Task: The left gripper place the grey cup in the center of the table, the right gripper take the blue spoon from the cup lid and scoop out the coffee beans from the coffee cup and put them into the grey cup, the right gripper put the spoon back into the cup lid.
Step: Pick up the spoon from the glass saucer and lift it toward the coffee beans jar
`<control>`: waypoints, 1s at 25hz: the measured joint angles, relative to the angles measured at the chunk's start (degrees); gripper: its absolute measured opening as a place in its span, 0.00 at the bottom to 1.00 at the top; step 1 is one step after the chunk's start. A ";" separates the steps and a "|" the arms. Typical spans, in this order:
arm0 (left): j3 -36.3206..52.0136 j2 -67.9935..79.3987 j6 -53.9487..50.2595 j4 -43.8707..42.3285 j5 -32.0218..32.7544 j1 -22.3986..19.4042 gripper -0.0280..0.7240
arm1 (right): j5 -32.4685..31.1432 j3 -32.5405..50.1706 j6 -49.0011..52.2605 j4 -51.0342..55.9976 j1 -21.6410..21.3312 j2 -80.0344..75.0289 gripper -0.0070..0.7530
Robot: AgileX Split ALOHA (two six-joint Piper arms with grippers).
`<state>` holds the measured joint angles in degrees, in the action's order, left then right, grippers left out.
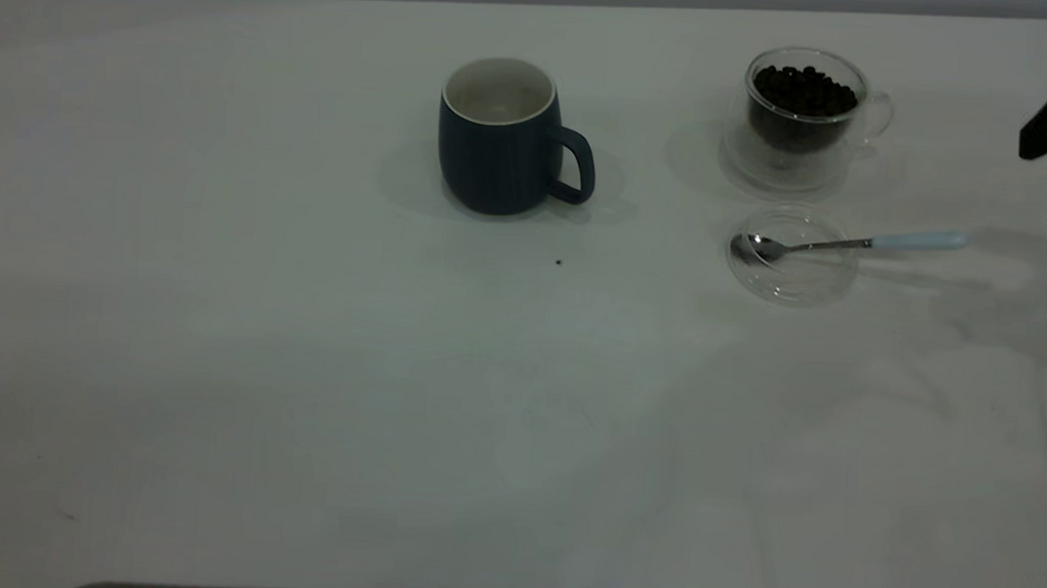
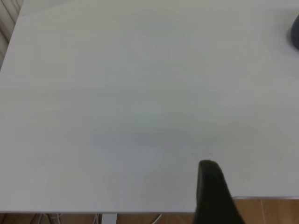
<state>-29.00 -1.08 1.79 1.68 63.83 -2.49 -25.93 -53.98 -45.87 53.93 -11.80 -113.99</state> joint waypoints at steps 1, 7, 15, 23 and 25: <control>0.00 0.00 0.00 0.00 0.00 0.00 0.71 | -1.53 -0.74 -2.12 1.50 -0.95 -1.35 0.77; 0.00 0.00 0.00 0.00 0.00 0.00 0.71 | -7.59 -5.77 -12.59 11.29 -5.26 -10.02 0.77; 0.00 0.00 -0.05 0.00 0.00 0.00 0.71 | -15.97 -12.67 -18.18 12.85 -7.57 -20.10 0.77; 0.00 0.00 -0.05 0.00 0.00 0.00 0.71 | -19.74 -16.44 -21.24 16.45 -7.70 -26.16 0.77; 0.00 0.00 -0.05 0.00 0.00 0.00 0.71 | -20.88 -16.49 -22.86 18.40 -7.70 -27.04 0.77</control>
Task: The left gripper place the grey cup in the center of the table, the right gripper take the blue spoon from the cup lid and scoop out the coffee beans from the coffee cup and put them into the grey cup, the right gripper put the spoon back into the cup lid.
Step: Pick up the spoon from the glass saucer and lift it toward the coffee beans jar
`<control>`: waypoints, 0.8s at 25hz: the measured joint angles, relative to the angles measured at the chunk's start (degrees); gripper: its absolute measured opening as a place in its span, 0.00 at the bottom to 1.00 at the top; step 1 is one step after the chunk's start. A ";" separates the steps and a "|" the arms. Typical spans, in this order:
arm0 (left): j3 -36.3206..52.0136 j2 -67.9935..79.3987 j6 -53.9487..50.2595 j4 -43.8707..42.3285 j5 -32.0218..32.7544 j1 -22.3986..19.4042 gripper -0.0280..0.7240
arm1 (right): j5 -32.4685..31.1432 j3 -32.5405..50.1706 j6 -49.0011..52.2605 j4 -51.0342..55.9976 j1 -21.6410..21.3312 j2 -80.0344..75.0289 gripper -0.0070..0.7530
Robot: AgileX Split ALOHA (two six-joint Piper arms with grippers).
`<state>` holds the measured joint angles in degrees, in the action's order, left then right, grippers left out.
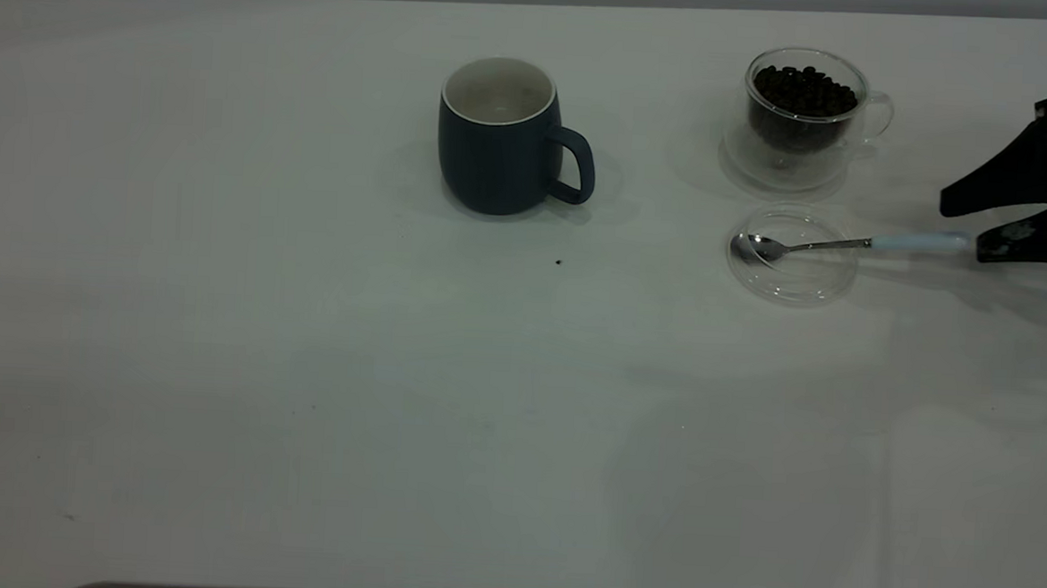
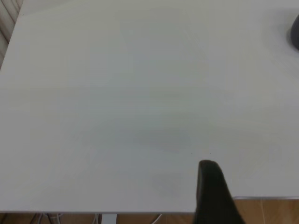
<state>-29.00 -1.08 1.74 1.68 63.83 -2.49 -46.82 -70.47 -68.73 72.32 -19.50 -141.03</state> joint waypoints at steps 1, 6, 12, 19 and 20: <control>0.00 0.00 0.00 0.00 0.00 0.00 0.71 | -0.62 -0.06 -0.42 0.60 0.00 -0.44 0.77; 0.00 0.00 0.00 0.00 0.00 0.00 0.71 | -2.04 -0.34 -1.85 2.30 0.00 -3.11 0.77; 0.00 0.00 0.00 0.00 0.00 0.00 0.71 | -4.10 -0.35 -5.01 6.24 0.00 -3.87 0.77; 0.00 0.00 0.00 0.00 0.00 0.00 0.71 | -4.84 -0.35 -5.40 6.47 0.00 -3.87 0.77; 0.00 0.00 0.00 0.00 0.00 0.00 0.71 | -4.84 -0.35 -5.40 6.47 0.00 -3.87 0.77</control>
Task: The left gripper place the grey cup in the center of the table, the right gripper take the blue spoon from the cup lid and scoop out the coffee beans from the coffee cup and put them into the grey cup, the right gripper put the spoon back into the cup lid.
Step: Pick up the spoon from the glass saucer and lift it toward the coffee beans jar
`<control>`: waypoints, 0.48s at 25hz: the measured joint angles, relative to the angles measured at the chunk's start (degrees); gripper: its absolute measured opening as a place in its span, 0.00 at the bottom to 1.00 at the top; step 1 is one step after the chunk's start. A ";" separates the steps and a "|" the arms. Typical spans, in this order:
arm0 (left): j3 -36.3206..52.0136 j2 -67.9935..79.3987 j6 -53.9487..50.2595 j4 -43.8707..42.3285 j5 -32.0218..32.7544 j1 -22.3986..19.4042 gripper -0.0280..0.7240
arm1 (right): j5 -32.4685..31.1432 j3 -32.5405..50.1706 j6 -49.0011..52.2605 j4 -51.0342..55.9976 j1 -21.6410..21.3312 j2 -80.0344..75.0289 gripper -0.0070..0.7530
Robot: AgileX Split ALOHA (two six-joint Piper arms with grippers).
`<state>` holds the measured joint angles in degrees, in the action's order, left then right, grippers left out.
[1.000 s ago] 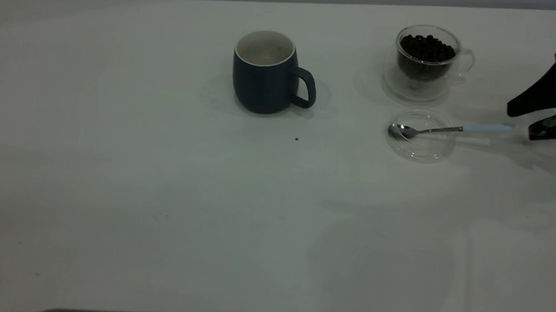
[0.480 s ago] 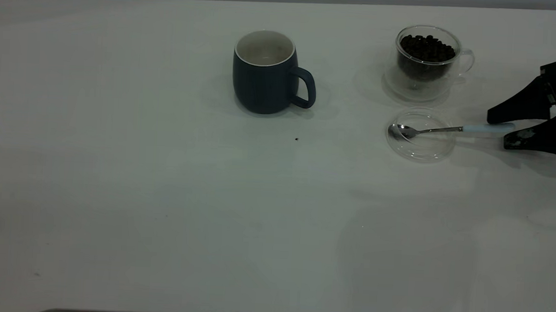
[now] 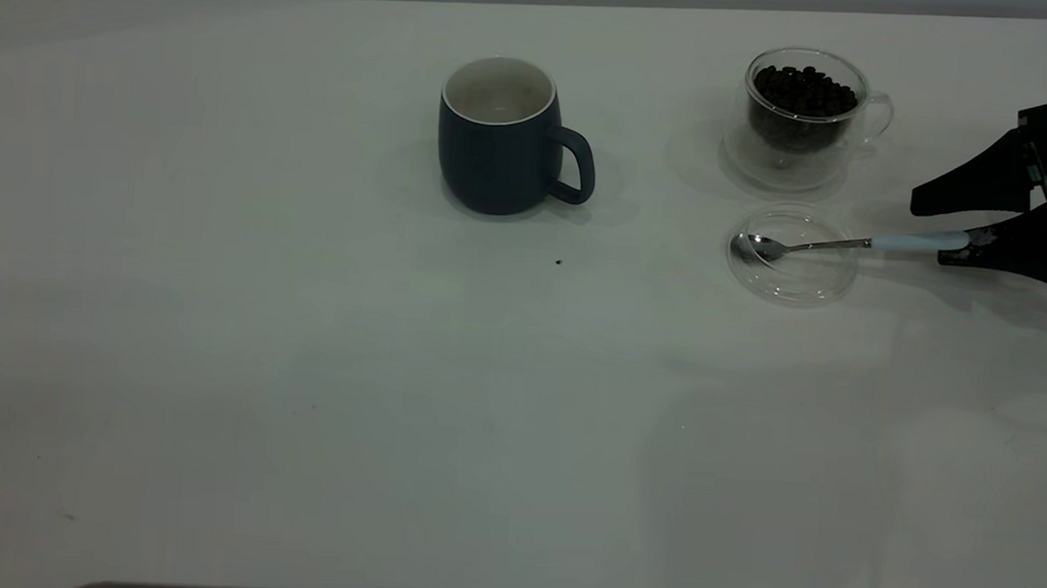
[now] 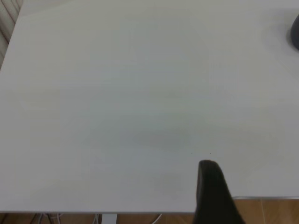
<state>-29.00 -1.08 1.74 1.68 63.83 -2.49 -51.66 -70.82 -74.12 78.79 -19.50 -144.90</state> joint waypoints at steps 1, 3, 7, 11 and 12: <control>0.00 0.00 0.00 0.00 0.00 0.00 0.71 | 0.00 0.00 0.00 0.00 0.00 0.00 0.77; 0.00 0.00 0.00 0.00 0.00 0.00 0.71 | -0.10 0.00 0.00 0.00 0.00 0.00 0.77; 0.00 0.00 0.00 0.00 0.00 0.00 0.71 | -0.26 0.00 0.00 0.00 0.06 0.00 0.77; 0.00 0.00 0.00 0.00 0.00 0.00 0.71 | -0.43 0.00 0.00 0.00 0.06 0.00 0.77; 0.00 0.00 0.00 0.00 0.00 0.00 0.71 | -0.43 0.00 0.00 0.00 0.06 0.00 0.77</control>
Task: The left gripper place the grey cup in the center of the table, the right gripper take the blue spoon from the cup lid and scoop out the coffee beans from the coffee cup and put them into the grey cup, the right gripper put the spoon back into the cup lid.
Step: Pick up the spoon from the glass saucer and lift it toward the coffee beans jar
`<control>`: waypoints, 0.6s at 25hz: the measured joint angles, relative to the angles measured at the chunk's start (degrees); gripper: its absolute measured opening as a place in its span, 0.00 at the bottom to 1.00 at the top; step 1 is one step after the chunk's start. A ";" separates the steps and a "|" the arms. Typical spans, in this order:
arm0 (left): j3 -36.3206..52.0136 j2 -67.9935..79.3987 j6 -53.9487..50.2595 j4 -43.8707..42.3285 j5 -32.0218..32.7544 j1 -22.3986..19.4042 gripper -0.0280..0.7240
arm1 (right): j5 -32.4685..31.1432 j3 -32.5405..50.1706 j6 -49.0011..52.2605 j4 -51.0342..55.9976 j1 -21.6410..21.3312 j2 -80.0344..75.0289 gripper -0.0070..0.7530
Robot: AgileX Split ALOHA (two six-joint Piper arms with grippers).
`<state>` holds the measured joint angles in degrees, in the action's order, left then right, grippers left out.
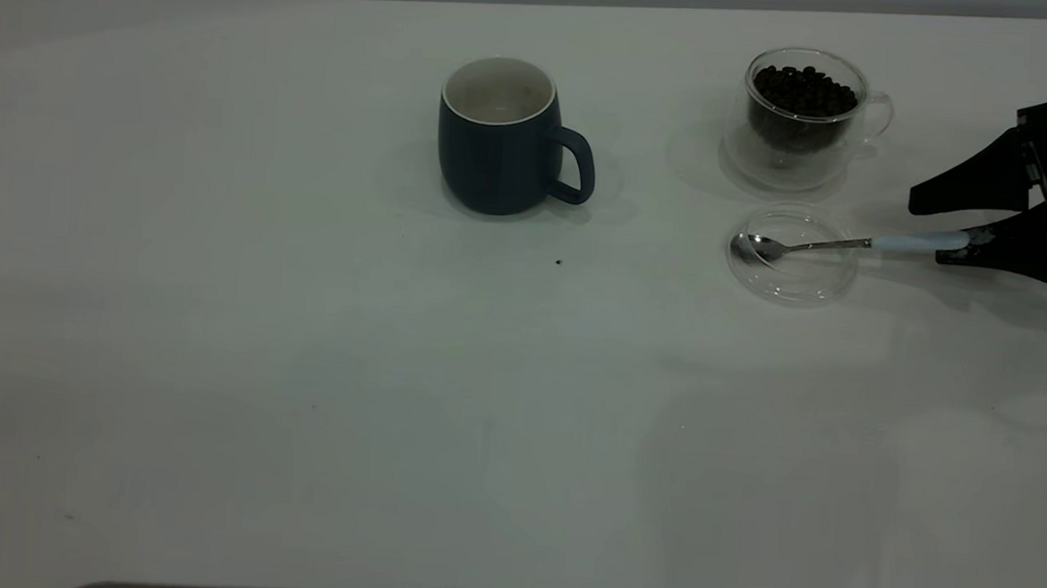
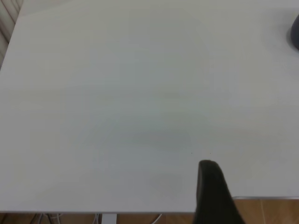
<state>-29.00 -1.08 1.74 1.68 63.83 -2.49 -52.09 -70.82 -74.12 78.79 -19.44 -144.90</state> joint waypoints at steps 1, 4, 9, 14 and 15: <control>0.00 0.00 0.00 0.00 0.00 0.00 0.71 | 0.00 0.00 0.00 0.00 0.00 0.00 0.77; 0.00 0.00 0.00 0.00 0.00 0.00 0.71 | -0.35 0.00 0.05 -0.04 0.00 0.00 0.77; 0.00 0.00 0.00 0.00 0.00 0.00 0.71 | -1.40 0.00 0.69 -1.18 0.00 0.00 0.77; 0.00 0.00 0.00 0.00 0.00 0.00 0.71 | -1.23 0.00 1.34 -2.43 0.39 -0.06 0.77; 0.00 0.00 0.00 0.00 0.00 0.00 0.71 | -1.25 0.00 1.34 -2.43 0.62 -0.06 0.77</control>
<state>-29.00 -1.08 1.74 1.68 63.83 -2.49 -53.34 -70.82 -72.79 76.36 -18.83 -144.95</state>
